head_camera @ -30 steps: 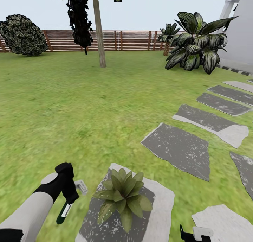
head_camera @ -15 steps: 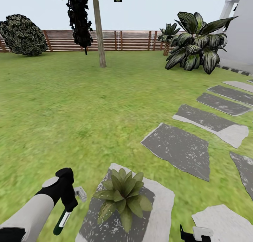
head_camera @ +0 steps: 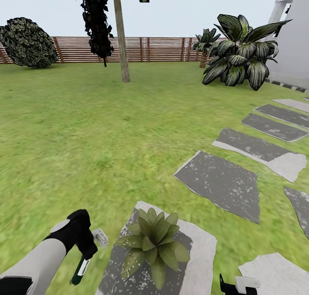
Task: Pick up the pesticide atomizer in the garden and spray insectifuge to fully cover both potted plants in the garden.
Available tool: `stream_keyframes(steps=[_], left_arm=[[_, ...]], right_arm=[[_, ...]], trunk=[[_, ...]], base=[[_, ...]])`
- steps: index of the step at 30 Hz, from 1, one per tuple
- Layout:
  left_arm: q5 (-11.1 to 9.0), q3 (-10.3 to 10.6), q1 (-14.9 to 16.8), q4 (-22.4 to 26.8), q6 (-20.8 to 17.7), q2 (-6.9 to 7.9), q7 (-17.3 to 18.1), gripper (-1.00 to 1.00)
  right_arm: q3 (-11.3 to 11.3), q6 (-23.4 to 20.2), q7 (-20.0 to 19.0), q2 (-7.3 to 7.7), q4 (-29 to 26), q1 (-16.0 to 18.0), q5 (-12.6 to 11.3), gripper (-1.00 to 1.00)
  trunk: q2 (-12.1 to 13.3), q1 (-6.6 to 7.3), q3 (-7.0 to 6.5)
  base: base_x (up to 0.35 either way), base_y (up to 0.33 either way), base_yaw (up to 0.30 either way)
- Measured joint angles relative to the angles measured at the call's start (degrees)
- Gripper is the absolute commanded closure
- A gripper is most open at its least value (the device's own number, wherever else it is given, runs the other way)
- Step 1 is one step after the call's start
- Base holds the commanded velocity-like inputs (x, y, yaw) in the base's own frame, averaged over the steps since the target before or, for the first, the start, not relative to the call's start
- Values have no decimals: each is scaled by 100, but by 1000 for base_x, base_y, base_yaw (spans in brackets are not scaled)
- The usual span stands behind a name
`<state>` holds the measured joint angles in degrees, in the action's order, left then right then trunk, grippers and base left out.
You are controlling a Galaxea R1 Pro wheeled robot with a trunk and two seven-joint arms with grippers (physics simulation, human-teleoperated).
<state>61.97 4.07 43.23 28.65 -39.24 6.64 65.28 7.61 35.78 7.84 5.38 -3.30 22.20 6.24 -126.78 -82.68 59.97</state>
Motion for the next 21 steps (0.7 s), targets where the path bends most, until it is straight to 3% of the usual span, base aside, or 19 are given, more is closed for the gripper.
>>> stream_keyframes(steps=[5,14,21], left_arm=[[-62,-2,8,61,150,-45,-60,100],[14,37,1,5,180,-48,-72,100],[25,52,-225,-112,210,13,-83,100]], right_arm=[[0,-2,0,0,0,0,0,-100],[0,-1,0,1,0,0,0,-100],[0,-3,0,0,0,0,0,-100]], trunk=[[0,0,0],[0,0,0],[0,0,0]], base=[[0,0,0],[46,36,0],[1,1,0]])
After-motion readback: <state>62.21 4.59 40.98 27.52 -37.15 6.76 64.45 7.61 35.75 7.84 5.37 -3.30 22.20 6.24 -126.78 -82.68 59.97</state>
